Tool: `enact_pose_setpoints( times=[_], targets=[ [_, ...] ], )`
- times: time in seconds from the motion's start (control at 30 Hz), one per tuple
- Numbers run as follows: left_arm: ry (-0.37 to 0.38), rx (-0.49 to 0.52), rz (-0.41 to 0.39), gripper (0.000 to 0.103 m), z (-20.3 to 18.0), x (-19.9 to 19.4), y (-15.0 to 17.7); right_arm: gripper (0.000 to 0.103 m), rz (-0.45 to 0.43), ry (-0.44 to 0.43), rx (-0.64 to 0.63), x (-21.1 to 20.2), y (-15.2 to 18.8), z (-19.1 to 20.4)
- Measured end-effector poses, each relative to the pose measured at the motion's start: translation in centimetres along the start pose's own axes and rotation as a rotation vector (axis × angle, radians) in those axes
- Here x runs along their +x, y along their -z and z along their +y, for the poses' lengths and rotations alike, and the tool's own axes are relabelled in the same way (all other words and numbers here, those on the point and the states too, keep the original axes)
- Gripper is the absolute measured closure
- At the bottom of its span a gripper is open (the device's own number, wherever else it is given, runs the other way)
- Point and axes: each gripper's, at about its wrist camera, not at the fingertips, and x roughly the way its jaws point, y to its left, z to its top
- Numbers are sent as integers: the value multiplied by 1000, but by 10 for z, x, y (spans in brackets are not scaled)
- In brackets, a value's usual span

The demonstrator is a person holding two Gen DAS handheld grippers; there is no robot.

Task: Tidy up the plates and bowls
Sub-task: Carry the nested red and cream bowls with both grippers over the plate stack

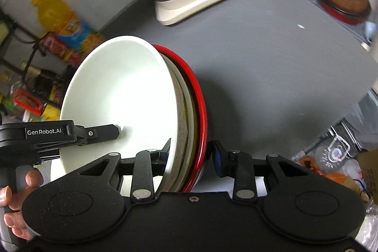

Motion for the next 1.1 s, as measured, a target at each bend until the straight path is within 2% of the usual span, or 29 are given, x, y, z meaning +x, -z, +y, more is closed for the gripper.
enact_pose_setpoints(
  times=[0.4,1.1],
  targets=[
    [-23,-105,-92,74,60,-50,1,71,18,-59,-126,17,-3,66],
    [-77,-308,-220,74,154,-124,23,71,63,-157,-336,38,5,175]
  ],
)
